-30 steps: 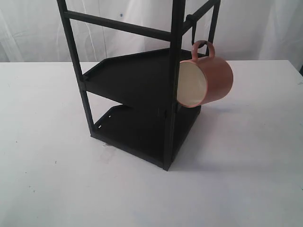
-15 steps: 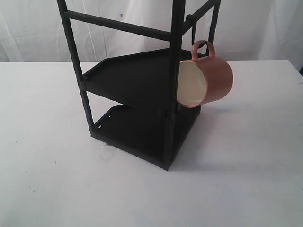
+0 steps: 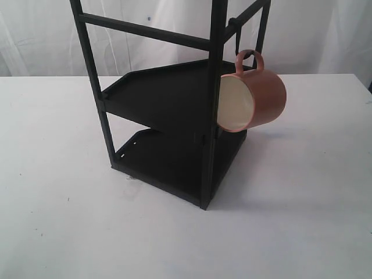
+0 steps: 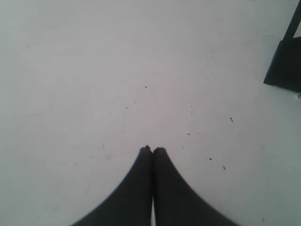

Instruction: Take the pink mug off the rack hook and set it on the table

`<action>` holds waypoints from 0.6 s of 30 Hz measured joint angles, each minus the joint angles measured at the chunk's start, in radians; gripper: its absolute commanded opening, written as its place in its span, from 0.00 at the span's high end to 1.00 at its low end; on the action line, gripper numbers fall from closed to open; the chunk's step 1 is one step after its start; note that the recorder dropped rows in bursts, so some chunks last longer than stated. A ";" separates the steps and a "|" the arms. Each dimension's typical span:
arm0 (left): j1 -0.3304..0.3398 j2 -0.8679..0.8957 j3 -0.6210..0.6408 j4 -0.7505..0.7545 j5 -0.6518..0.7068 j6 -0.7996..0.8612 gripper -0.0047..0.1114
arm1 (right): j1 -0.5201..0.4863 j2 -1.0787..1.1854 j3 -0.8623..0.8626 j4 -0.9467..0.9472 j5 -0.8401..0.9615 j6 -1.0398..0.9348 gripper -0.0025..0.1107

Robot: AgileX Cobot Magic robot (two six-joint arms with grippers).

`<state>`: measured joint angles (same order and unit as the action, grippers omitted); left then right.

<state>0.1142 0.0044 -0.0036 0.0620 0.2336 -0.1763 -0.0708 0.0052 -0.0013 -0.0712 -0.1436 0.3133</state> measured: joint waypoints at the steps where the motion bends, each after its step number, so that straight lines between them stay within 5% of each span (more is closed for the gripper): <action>1: 0.000 0.000 0.000 0.000 0.000 0.000 0.96 | 0.000 0.000 0.000 0.000 -0.022 0.000 0.98; 7: 0.000 0.000 0.000 0.000 0.000 0.000 0.96 | 0.000 0.000 -0.015 0.000 -0.065 0.000 0.98; 18: 0.000 0.000 0.000 0.000 0.000 0.000 0.96 | 0.000 0.020 -0.167 0.000 0.303 0.000 0.98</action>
<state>0.1142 0.0044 -0.0036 0.0620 0.2336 -0.1763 -0.0708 0.0251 -0.1687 -0.0712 0.1598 0.3133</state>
